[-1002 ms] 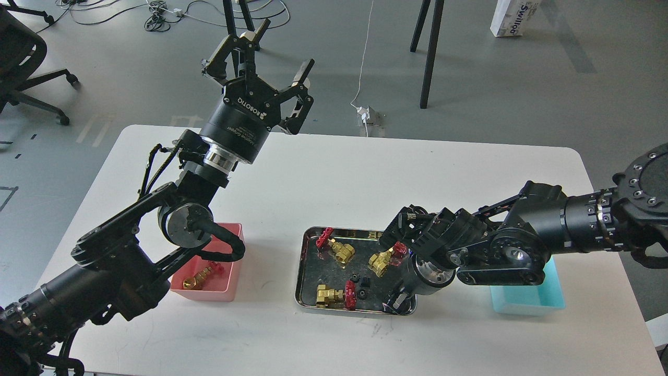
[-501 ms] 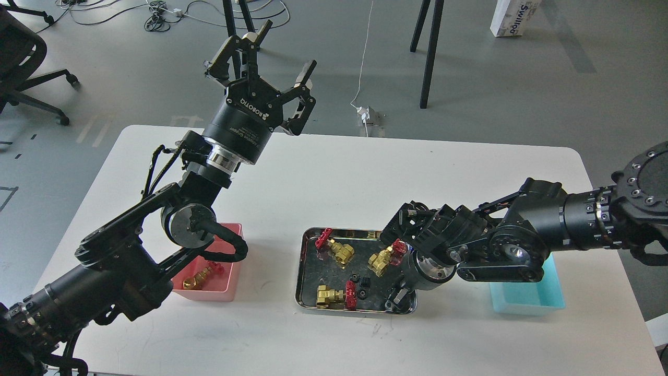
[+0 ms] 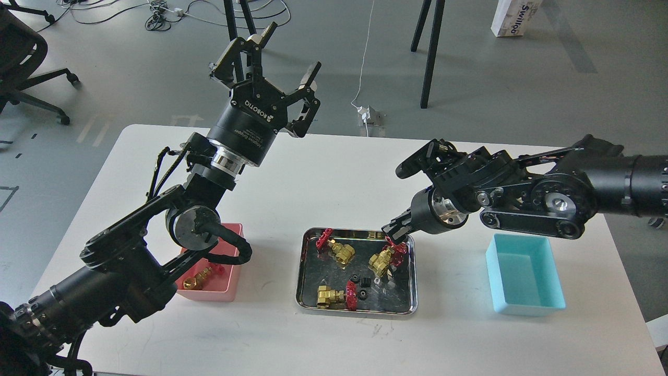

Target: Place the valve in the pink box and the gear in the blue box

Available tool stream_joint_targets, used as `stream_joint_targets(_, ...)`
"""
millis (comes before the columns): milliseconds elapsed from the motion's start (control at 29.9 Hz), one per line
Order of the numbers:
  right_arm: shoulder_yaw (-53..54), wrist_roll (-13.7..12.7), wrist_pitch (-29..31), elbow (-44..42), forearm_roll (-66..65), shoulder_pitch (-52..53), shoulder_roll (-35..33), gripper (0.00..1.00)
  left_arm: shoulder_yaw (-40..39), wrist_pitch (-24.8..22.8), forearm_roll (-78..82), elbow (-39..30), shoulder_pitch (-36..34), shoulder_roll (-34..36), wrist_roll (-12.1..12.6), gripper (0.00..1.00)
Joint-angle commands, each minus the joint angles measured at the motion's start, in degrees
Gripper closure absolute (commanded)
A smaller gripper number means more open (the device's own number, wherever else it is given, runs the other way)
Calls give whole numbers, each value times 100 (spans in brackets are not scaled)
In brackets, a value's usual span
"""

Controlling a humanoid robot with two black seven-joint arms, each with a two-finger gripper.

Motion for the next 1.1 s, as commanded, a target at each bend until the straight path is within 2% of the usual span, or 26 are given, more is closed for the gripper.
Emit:
stream_joint_targets(0, 139, -4, -14, 614, -11, -48, -1387, 90, 54, 0, 58, 15, 27, -19, 0, 20)
stream_joint_targets(167, 331, 5, -285, 1370, -11, -363, -3198, 90, 116, 17, 260, 120, 36, -282, 0, 20)
stream_joint_targets(267, 393, 22, -733, 1503, 24, -714, -3815, 90, 116, 26, 400, 129, 124, -414, 0, 20)
stream_joint_targets(434, 393, 49, -1551, 1503, 33, -1593, -3957, 89, 116, 52, 453, 129, 133, -511, 0, 20)
stream_joint_targets(668, 385, 49, -2167, 1539, 42, -2148, -3667, 86, 212, 61, 497, 129, 133, -582, 0, 19)
stream_joint_targets(702, 385, 40, -2211, 1539, 42, -2174, -3632, 82, 221, 61, 497, 129, 141, -582, 0, 19)
stream_joint_targets(902, 393, 49, -2369, 1547, 51, -2262, -3483, 34, 230, 52, 497, 129, 150, -617, 0, 19)
stream_joint_targets(1002, 472, 49, -2369, 1556, 51, -2254, -3483, 20, 230, 61, 497, 129, 133, -643, 0, 19)
stream_joint_targets(1069, 578, 49, -2361, 1556, 129, -2254, -3483, 1, 221, 79, 497, 129, 133, -626, 0, 19)
